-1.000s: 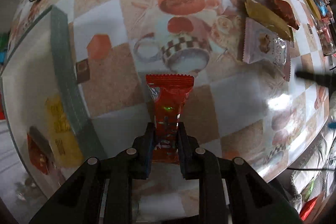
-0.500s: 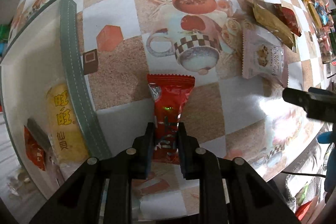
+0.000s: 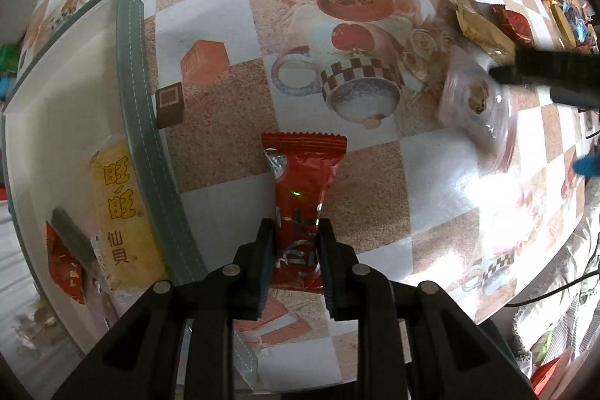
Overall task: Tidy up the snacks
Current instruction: 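Grasp another red packet with the left tool while the right tool grasps a pink Crispy Cranberry packet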
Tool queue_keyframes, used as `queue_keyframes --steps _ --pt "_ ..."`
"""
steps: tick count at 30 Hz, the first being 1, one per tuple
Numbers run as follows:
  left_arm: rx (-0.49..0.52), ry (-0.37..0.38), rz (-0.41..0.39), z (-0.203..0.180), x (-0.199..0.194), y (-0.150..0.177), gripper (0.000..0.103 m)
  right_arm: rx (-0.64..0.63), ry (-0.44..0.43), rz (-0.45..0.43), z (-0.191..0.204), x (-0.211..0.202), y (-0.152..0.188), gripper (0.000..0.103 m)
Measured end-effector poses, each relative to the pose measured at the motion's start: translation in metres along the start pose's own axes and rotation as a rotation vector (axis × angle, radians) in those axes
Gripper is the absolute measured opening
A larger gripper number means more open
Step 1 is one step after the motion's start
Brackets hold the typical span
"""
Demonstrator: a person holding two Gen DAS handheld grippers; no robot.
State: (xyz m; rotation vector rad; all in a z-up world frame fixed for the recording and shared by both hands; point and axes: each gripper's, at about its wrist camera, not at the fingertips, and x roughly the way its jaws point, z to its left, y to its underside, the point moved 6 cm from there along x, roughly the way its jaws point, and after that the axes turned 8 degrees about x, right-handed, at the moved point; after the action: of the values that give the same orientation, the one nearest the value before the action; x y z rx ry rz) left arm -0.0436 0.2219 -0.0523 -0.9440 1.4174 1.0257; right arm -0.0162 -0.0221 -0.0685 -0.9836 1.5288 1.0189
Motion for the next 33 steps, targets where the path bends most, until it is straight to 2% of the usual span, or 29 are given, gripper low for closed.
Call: queue_keyframes --steps 3,6,9,14,18,19,20,22,27,30,32,33 --pt "-0.009 0.007 -0.004 -0.006 0.001 0.0 0.026 -0.06 -0.004 0.048 0.003 0.009 0.033 0.103" --pt "-0.011 0.011 -0.002 -0.006 0.001 0.0 0.028 -0.056 -0.016 0.036 -0.005 0.004 0.056 0.103" --pt "0.002 0.007 -0.005 -0.007 0.0 0.0 0.03 -0.068 -0.082 0.017 0.003 -0.009 0.069 0.103" --pt "0.014 -0.002 -0.001 -0.012 -0.001 0.0 0.031 -0.091 -0.158 0.037 0.053 -0.019 0.083 0.103" --pt "0.016 -0.005 0.002 -0.017 0.003 -0.001 0.034 -0.092 -0.16 0.074 0.08 -0.01 0.085 0.103" --pt "0.02 -0.005 0.003 -0.018 0.003 -0.001 0.037 -0.099 -0.156 0.079 0.089 -0.011 0.073 0.099" --pt "0.023 -0.007 0.003 -0.021 0.004 -0.001 0.04 -0.105 -0.161 0.09 0.097 -0.009 0.072 0.085" --pt "0.031 -0.013 0.004 -0.026 0.006 -0.002 0.043 -0.114 -0.136 0.083 0.104 -0.009 0.074 0.079" --pt "0.043 -0.025 0.002 -0.037 0.005 -0.004 0.046 -0.137 -0.099 0.049 0.099 -0.02 0.085 0.041" --pt "0.048 -0.024 0.002 -0.04 0.005 -0.005 0.045 -0.144 -0.114 0.067 0.094 -0.02 0.094 0.041" --pt "0.052 -0.021 -0.001 -0.043 0.003 -0.004 0.034 -0.148 -0.099 0.07 0.078 -0.02 0.098 0.041" --pt "0.055 -0.018 -0.002 -0.044 0.003 -0.003 0.032 -0.146 -0.097 0.073 0.075 -0.017 0.098 0.041"
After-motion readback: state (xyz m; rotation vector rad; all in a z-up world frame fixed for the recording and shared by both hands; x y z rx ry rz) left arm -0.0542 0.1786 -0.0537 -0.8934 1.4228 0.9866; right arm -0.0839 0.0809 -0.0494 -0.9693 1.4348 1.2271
